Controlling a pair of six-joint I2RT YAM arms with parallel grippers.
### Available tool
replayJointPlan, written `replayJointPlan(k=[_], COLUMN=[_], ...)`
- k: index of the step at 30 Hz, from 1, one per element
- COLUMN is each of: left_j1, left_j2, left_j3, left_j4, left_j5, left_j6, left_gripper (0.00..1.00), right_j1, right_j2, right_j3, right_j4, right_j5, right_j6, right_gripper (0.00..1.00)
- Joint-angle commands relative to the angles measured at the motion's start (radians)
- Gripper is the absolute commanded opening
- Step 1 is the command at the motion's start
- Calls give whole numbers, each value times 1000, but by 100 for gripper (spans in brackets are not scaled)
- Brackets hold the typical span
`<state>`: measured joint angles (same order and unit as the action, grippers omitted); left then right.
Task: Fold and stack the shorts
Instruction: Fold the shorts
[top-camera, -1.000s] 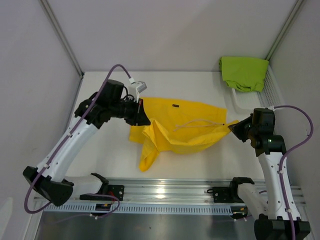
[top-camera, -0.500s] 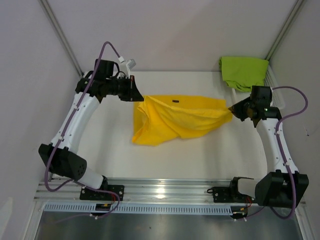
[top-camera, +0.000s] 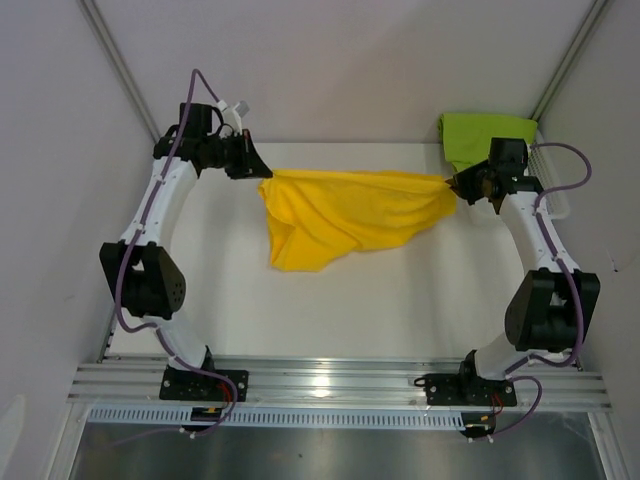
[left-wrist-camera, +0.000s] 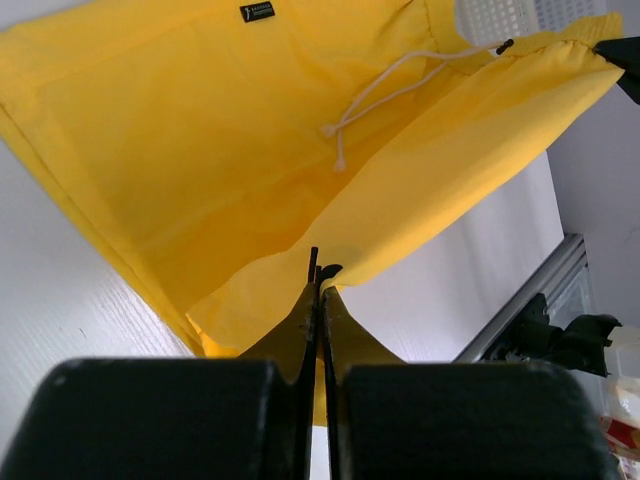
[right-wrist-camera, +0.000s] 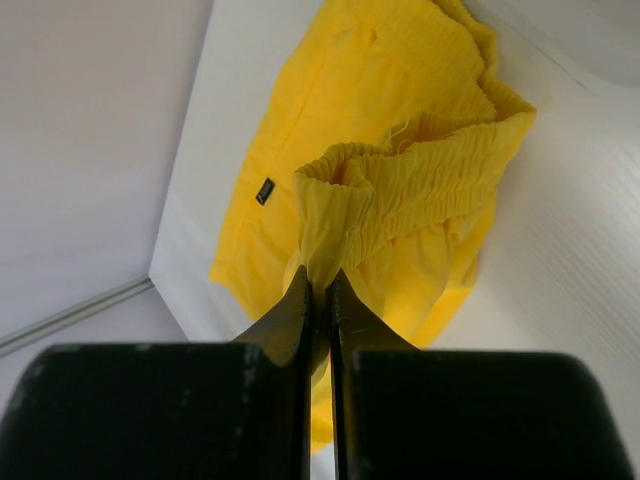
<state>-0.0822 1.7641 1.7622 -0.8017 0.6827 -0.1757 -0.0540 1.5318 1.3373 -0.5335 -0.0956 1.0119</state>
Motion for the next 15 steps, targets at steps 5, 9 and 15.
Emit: replayJointPlan(k=[5,9,15], left_j1=[47,62,108], left_j2=[132,245,394], left_j3=[189,295,411], left_j4=[47,7,62], left_j5=[20,-23,-64], left_j6=[-12,-7,-62], left_gripper=[0,0,0], right_j1=[11,28,51], right_j2=[204,297,552], right_j3=[218,287,523], right_j4=[162,256,415], right_j5=[-18,-16,-55], right_j6=[10,27,76], right_gripper=[0,0,0])
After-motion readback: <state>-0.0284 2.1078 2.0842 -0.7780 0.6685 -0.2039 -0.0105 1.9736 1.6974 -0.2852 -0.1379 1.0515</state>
